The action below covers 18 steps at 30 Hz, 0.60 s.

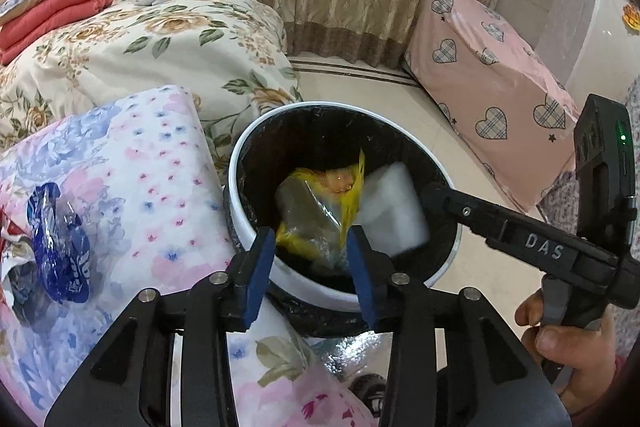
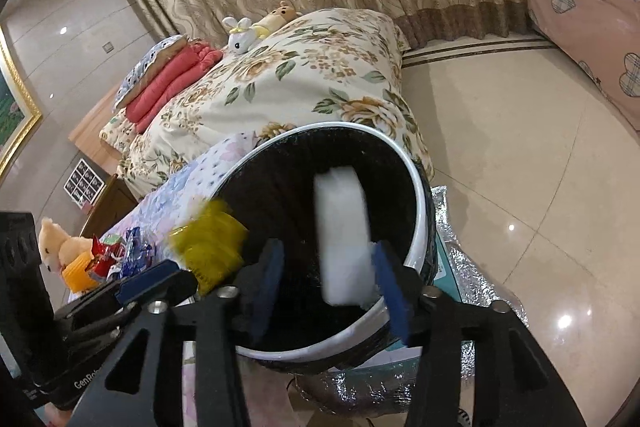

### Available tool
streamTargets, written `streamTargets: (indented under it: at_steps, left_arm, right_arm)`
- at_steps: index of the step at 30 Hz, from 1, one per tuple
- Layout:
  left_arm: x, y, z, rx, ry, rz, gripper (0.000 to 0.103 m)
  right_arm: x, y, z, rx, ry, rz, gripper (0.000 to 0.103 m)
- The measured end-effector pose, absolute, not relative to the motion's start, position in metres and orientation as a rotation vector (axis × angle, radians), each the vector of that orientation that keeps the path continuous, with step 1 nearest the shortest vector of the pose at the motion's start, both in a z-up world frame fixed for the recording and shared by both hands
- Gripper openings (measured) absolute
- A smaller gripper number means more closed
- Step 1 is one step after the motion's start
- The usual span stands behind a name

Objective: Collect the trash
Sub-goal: 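Carry the white block and yellow wrapper over the bin and release both, then grasp the silver wrapper with the right tool while the left tool grasps the orange Ovaltine packet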

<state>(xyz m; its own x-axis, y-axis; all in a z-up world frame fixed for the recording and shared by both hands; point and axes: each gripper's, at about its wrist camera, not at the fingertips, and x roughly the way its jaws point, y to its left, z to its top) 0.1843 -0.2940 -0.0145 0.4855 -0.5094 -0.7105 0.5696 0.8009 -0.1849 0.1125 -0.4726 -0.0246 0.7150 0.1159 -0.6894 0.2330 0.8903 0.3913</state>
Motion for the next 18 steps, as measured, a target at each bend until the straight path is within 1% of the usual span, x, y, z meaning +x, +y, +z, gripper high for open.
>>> streamTargets:
  at_steps: [2, 5, 7, 8, 10, 11, 18]
  left_arm:
    - [0.182, -0.289, -0.015, 0.068, 0.839, -0.655, 0.042]
    - [0.176, -0.279, -0.016, 0.056, 0.837, -0.643, 0.046]
    - [0.172, -0.270, -0.016, 0.041, 0.835, -0.636, 0.052]
    - [0.171, -0.267, -0.015, 0.035, 0.835, -0.630, 0.053]
    - [0.167, -0.257, -0.015, 0.021, 0.836, -0.618, 0.058]
    - [0.165, -0.250, -0.015, 0.008, 0.838, -0.609, 0.058]
    - [0.151, -0.207, -0.017, -0.048, 0.836, -0.548, 0.059]
  right_arm:
    - [0.110, -0.473, -0.023, 0.481, 0.770, -0.070, 0.056]
    - [0.105, -0.470, -0.020, 0.484, 0.756, -0.067, 0.064]
    - [0.102, -0.466, -0.016, 0.484, 0.744, -0.063, 0.070]
    - [0.101, -0.463, -0.015, 0.480, 0.740, -0.059, 0.072]
    - [0.100, -0.457, -0.012, 0.476, 0.734, -0.048, 0.084]
    - [0.098, -0.452, -0.011, 0.475, 0.729, -0.037, 0.086]
    - [0.093, -0.419, -0.006, 0.445, 0.725, 0.018, 0.087]
